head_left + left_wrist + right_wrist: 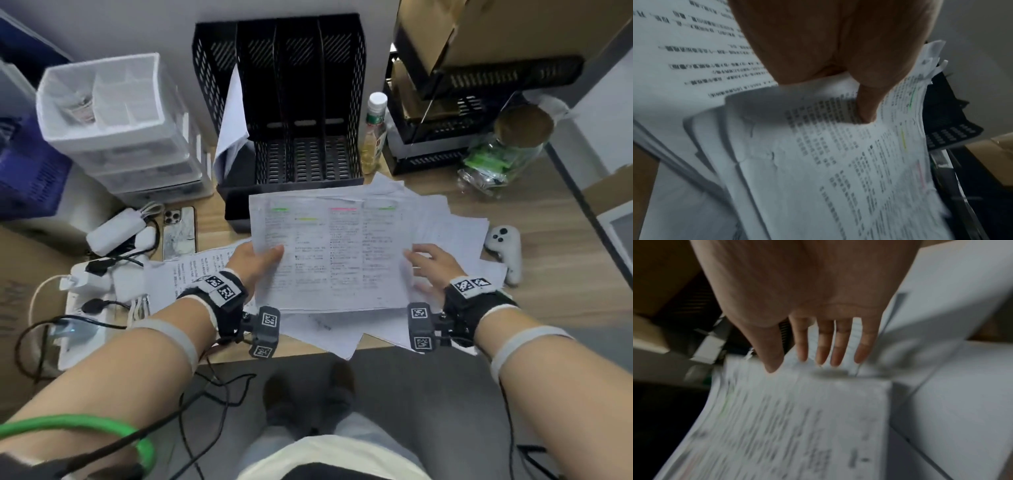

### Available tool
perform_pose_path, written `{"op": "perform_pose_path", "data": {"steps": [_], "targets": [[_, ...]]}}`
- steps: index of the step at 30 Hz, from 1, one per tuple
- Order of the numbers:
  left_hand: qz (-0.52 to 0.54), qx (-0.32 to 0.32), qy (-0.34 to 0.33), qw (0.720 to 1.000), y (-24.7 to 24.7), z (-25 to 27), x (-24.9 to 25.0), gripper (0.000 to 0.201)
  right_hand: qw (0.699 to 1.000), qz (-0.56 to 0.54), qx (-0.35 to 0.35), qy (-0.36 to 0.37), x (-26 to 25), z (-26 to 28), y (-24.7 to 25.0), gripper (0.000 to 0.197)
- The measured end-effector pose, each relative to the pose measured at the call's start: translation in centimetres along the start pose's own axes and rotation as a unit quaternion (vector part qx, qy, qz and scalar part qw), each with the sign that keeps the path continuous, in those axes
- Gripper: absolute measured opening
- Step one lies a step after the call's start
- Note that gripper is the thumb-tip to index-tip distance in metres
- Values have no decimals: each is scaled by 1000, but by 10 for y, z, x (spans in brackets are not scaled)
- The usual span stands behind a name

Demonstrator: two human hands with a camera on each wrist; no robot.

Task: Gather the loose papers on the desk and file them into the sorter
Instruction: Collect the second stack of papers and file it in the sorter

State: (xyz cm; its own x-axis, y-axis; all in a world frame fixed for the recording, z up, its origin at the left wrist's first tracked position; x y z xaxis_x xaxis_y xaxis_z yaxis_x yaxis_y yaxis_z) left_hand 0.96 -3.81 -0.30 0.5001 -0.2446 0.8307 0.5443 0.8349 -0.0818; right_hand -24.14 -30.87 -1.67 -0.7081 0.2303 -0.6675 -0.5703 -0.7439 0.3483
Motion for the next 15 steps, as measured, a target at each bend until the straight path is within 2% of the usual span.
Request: {"op": "perform_pose_path", "data": {"steps": [2,4,7,9,12,15], "targets": [[18,54,-16,998,29,2,10,8,996,5,4,-87,33,0,-11,41],[51,100,-20,994,61,3,15,5,987,54,-41,-145,72,1,-37,41],[72,128,-31,989,97,3,18,9,981,44,-82,-172,101,6,-78,40],[80,127,-28,988,114,3,14,14,982,10,-94,-165,95,10,-106,34],[71,118,-20,990,130,-1,9,35,984,-9,-95,-150,76,14,-135,24],[52,120,-2,991,159,-22,-7,65,988,26,-73,-135,68,15,-151,26]]}}
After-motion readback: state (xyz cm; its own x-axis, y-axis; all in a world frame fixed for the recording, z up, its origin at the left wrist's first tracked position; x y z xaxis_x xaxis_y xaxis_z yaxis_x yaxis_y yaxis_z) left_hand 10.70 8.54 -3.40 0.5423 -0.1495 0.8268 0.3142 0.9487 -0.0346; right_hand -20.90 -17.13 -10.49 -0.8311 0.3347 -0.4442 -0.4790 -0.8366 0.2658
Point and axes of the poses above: each hand's wrist, its own z-axis away from the middle knuckle, its own y-axis out of the back of the hand, x = y × z, the point moved 10 cm from there along -z, towards the middle knuckle, and after that the axes turned 7 degrees about z, right-handed, at the moved point
